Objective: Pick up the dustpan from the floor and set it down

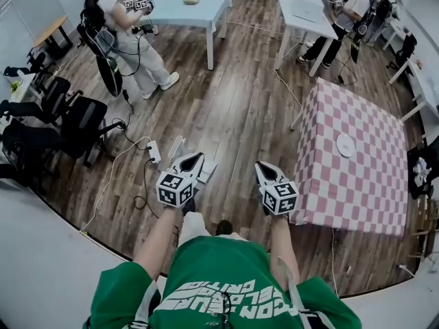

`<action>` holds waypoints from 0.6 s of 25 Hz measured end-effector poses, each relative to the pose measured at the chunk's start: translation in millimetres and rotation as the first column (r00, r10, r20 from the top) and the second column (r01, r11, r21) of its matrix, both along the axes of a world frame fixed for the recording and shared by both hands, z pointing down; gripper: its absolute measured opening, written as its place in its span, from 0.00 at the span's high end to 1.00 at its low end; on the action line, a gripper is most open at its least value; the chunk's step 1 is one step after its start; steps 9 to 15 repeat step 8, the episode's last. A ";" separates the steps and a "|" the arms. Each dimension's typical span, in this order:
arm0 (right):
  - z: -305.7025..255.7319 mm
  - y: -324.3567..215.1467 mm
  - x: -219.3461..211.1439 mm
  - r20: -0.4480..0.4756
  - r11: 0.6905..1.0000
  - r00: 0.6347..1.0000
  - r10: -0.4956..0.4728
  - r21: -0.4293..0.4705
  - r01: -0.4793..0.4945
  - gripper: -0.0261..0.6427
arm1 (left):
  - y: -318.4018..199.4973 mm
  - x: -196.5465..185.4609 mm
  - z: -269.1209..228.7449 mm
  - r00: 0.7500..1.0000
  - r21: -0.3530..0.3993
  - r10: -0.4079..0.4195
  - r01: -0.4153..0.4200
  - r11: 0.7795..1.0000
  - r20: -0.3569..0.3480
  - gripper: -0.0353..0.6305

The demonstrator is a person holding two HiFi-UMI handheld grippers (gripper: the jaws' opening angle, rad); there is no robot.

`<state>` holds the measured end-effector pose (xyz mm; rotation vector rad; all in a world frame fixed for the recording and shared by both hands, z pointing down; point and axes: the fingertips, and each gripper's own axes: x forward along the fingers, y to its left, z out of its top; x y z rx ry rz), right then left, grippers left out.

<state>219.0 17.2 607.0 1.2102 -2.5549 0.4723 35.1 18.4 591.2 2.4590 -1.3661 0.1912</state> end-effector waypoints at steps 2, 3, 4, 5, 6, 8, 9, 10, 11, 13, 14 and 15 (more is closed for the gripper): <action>1.3 2.3 5.0 -0.001 1.000 1.000 0.010 -0.001 -0.010 0.95 | 2.3 6.3 1.9 1.000 -0.004 0.015 -0.015 1.000 -0.001 0.94; 1.7 3.0 6.9 -0.001 1.000 1.000 0.014 -0.001 -0.014 0.95 | 3.0 8.6 2.3 1.000 -0.004 0.020 -0.020 1.000 -0.001 0.94; 2.0 3.7 8.3 -0.001 1.000 1.000 0.018 -0.002 -0.018 0.95 | 3.7 10.4 2.5 1.000 -0.005 0.024 -0.024 1.000 -0.002 0.94; 2.4 4.6 9.4 -0.001 1.000 1.000 0.021 -0.003 -0.021 0.95 | 4.4 11.8 2.8 1.000 -0.006 0.026 -0.026 1.000 -0.003 0.94; 3.0 5.6 10.3 -0.002 1.000 1.000 0.023 -0.004 -0.023 0.95 | 5.4 13.0 3.3 1.000 -0.007 0.029 -0.029 1.000 -0.003 0.94; 4.6 7.9 12.2 -0.004 1.000 1.000 0.026 -0.007 -0.026 0.95 | 7.6 15.4 4.7 0.999 -0.009 0.033 -0.033 0.999 -0.005 0.94; 4.6 7.9 12.2 -0.004 1.000 1.000 0.026 -0.007 -0.026 0.95 | 7.6 15.4 4.7 0.999 -0.009 0.033 -0.033 0.999 -0.005 0.94; 4.6 7.9 12.2 -0.004 1.000 1.000 0.026 -0.007 -0.026 0.95 | 7.6 15.4 4.7 0.999 -0.009 0.033 -0.033 0.999 -0.005 0.94; 4.6 7.9 12.2 -0.004 1.000 1.000 0.026 -0.007 -0.026 0.95 | 7.6 15.4 4.7 0.999 -0.009 0.033 -0.033 0.999 -0.005 0.94; 4.6 7.9 12.2 -0.004 1.000 1.000 0.026 -0.007 -0.026 0.95 | 7.6 15.4 4.7 0.999 -0.009 0.033 -0.033 0.999 -0.005 0.94; 4.6 7.9 12.2 -0.004 1.000 1.000 0.026 -0.007 -0.026 0.95 | 7.6 15.4 4.7 0.999 -0.009 0.033 -0.033 0.999 -0.005 0.94; 4.6 7.9 12.2 -0.004 1.000 1.000 0.026 -0.007 -0.026 0.95 | 7.6 15.4 4.7 0.999 -0.009 0.033 -0.033 0.999 -0.005 0.94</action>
